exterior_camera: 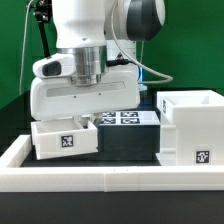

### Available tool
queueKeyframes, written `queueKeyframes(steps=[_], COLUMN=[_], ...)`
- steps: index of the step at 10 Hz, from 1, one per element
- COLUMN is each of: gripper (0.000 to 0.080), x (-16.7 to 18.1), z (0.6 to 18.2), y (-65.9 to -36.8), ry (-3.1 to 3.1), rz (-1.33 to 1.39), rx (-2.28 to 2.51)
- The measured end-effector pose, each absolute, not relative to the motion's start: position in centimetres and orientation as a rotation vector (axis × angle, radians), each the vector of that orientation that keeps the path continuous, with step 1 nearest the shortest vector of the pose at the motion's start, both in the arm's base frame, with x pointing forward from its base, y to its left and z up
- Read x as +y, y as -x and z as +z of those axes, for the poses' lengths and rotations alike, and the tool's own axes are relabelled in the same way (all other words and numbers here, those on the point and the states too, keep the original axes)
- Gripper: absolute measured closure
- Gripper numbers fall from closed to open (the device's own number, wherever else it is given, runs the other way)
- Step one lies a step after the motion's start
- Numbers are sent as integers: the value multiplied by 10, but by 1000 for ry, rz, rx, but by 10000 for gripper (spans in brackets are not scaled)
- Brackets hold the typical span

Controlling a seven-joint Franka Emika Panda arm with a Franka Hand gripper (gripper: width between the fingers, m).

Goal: Assemble drawer

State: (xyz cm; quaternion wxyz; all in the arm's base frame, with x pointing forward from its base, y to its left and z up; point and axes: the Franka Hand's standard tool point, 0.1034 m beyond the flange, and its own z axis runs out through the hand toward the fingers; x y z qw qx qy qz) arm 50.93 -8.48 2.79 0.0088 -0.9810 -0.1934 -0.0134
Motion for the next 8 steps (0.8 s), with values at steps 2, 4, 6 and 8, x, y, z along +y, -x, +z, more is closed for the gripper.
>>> queueKeyframes(steps=[2, 4, 6, 8], gripper=[757, 757, 757, 757], x=[-79, -76, -80, -81], z=[30, 31, 31, 31], y=[-517, -521, -520, -520], ry=[3006, 2926, 2852, 2784], rz=[-62, -67, -56, -50], rx=[-937, -1226, -1406, -1545])
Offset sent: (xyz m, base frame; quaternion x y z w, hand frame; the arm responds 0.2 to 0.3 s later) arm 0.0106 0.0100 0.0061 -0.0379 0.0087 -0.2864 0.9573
